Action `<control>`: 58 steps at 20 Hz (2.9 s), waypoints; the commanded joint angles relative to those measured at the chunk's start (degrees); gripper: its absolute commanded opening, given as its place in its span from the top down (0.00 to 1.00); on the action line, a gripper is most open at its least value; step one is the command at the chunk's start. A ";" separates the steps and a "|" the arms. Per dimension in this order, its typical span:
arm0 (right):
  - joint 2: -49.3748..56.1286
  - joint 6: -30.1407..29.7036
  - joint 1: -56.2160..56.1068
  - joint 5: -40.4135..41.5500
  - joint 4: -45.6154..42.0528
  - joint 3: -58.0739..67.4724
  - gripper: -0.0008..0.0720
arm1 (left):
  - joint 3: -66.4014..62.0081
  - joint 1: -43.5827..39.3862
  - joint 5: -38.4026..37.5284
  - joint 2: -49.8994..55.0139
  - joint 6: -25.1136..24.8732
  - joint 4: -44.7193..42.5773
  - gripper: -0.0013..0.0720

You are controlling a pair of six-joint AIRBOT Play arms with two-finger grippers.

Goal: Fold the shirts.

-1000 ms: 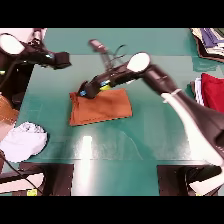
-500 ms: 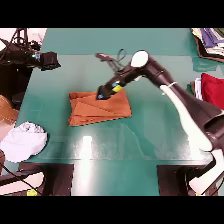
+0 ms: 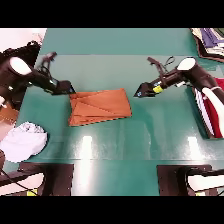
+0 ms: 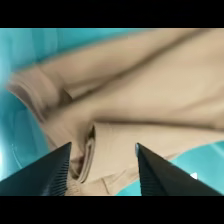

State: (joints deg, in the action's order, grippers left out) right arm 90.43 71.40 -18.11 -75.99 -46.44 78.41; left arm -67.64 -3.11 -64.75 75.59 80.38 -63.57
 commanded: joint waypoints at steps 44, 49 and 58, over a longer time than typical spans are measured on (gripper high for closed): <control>20.20 -1.79 -17.42 14.88 14.82 9.38 0.93 | 10.73 -2.93 4.26 -13.22 -4.42 6.64 0.94; 16.50 0.98 -10.49 14.78 11.43 12.44 0.97 | 10.75 -9.01 4.09 -13.22 -4.26 7.26 0.94; -0.17 3.10 26.18 14.34 4.22 12.66 0.97 | 10.73 -26.12 19.21 -13.22 -2.16 10.43 0.94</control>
State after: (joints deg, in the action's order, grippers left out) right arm 93.95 74.26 -3.11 -61.60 -41.12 90.94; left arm -56.84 -25.39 -51.51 62.41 77.52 -54.50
